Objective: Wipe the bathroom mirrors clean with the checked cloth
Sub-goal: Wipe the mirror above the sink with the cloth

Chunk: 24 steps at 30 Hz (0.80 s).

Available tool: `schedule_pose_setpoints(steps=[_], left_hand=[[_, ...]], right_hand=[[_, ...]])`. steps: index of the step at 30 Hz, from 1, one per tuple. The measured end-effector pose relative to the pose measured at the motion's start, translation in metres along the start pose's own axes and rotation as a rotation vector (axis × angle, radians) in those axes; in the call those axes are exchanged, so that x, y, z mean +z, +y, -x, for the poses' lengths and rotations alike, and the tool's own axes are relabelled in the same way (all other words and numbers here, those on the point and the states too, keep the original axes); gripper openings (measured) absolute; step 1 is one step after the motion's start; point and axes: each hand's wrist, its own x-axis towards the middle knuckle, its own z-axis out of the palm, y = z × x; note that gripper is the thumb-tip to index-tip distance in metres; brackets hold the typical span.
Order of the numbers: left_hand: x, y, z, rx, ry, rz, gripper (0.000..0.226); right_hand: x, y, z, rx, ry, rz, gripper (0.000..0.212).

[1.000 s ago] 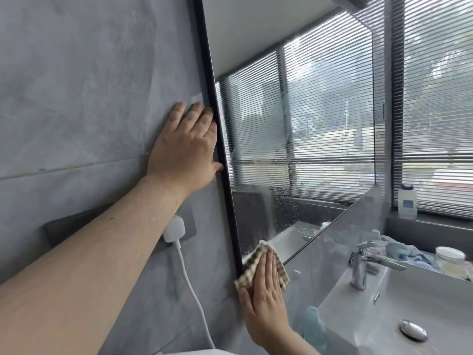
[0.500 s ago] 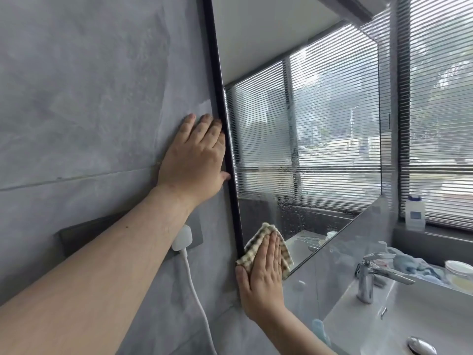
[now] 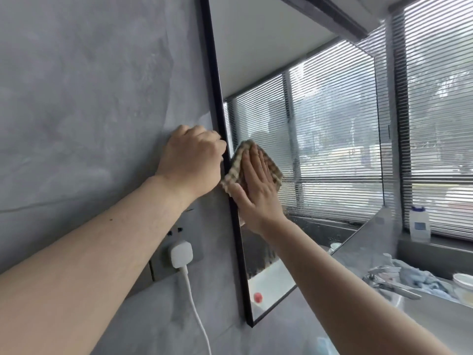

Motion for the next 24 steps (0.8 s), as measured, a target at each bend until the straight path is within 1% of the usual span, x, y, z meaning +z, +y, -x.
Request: schedule_pose_setpoints(steps=[1, 2, 3, 4, 6, 7, 9, 10, 12, 14, 16, 18, 20, 22, 24], left_hand=[[-0.003, -0.008, -0.006, 0.006, 0.008, -0.012, 0.007], [-0.005, -0.017, -0.013, 0.008, 0.026, -0.041, 0.013], [-0.007, -0.026, -0.02, 0.006, 0.055, -0.076, 0.023], [-0.009, -0.034, -0.025, -0.007, 0.064, -0.113, 0.036], [-0.016, -0.041, -0.032, -0.061, -0.02, -0.208, 0.06], [-0.017, -0.039, -0.033, -0.075, -0.068, -0.269, 0.067], [-0.015, -0.032, -0.032, -0.046, -0.117, -0.395, 0.068], [-0.012, -0.031, -0.03, -0.029, -0.115, -0.413, 0.068], [-0.009, -0.031, -0.029, -0.05, -0.071, -0.402, 0.07], [-0.005, -0.033, -0.028, -0.105, -0.009, -0.411, 0.069], [0.0, -0.03, -0.026, -0.168, 0.014, -0.439, 0.069], [0.001, -0.026, -0.025, -0.198, 0.015, -0.444, 0.069], [0.0, -0.026, -0.025, -0.21, 0.0, -0.441, 0.068], [-0.004, -0.027, -0.026, -0.204, -0.017, -0.419, 0.067], [-0.01, -0.028, -0.029, -0.196, -0.051, -0.407, 0.066]], right_hand=[[-0.002, 0.002, 0.002, 0.033, 0.068, -0.096, 0.074], [-0.003, 0.004, 0.004, 0.066, 0.129, -0.163, 0.065], [-0.001, 0.005, 0.005, 0.094, 0.176, -0.181, 0.059], [0.001, 0.006, 0.005, 0.11, 0.202, -0.158, 0.057], [0.009, 0.006, 0.002, 0.112, 0.185, -0.06, 0.065], [0.012, 0.004, 0.0, 0.103, 0.15, -0.003, 0.068], [0.016, 0.001, -0.009, 0.088, 0.088, 0.064, 0.067], [0.016, -0.001, -0.015, 0.084, 0.075, 0.077, 0.065], [0.012, -0.007, -0.033, 0.072, 0.062, 0.094, 0.065], [0.006, -0.015, -0.057, 0.045, 0.059, 0.113, 0.065], [0.0, -0.022, -0.085, 0.01, 0.057, 0.133, 0.067], [-0.006, -0.027, -0.116, -0.018, 0.085, 0.141, 0.071], [-0.015, -0.029, -0.148, -0.009, 0.114, 0.123, 0.069], [-0.024, -0.028, -0.169, 0.026, 0.101, 0.111, 0.063], [-0.025, -0.026, -0.167, 0.028, 0.069, 0.109, 0.062]])
